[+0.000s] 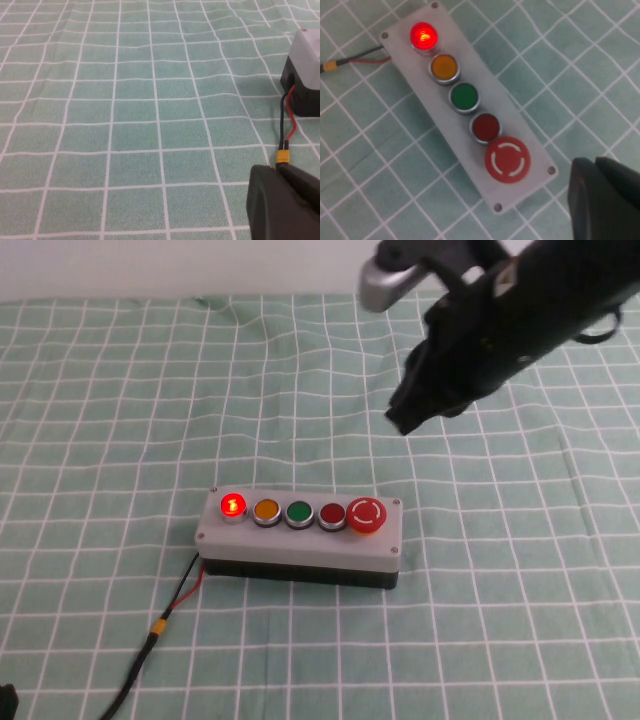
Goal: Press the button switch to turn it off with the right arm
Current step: Press the button to turn off
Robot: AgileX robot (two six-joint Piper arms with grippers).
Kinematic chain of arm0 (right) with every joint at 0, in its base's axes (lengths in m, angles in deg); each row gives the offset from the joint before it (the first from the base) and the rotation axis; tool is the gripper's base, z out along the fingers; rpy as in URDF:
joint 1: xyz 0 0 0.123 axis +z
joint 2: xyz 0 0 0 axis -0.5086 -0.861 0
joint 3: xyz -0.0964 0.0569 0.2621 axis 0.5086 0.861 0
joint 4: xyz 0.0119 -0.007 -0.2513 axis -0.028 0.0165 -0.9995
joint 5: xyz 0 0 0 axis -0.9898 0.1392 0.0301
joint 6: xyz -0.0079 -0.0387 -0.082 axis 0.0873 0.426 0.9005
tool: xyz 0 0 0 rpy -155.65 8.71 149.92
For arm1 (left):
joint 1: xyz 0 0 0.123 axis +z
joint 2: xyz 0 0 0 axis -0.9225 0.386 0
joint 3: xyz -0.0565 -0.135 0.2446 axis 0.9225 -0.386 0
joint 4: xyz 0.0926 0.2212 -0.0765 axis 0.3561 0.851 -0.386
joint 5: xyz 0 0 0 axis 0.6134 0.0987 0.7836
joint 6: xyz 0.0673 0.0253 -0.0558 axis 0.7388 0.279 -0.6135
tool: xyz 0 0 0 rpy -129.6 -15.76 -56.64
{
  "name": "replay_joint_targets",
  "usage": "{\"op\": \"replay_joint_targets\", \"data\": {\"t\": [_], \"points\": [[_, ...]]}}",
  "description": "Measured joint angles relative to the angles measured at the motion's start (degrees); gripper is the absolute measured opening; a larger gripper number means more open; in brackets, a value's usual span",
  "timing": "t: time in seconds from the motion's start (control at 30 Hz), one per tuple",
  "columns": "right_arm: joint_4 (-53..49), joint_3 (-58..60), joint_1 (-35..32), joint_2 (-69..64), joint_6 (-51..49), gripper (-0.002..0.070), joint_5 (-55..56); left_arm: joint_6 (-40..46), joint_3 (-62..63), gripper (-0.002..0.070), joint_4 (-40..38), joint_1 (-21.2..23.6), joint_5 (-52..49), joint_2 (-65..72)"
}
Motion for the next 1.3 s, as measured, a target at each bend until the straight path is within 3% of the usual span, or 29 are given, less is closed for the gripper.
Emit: {"op": "replay_joint_targets", "data": {"t": [0.2,0.57,1.3], "points": [[-6.94,-12.11,8.61,-10.45,-2.59,-0.0015,-3.89,0.00,0.00,-0.0004,0.00,0.00,0.00,0.00],[-7.26,-32.09,14.28,-27.56,-2.85,-0.0015,-7.23,0.00,0.00,-0.0004,0.00,0.00,0.00,0.00],[-7.04,-33.47,14.53,-31.77,-2.85,-0.0016,-7.35,0.00,0.00,-0.0004,0.00,0.00,0.00,0.00]]}}
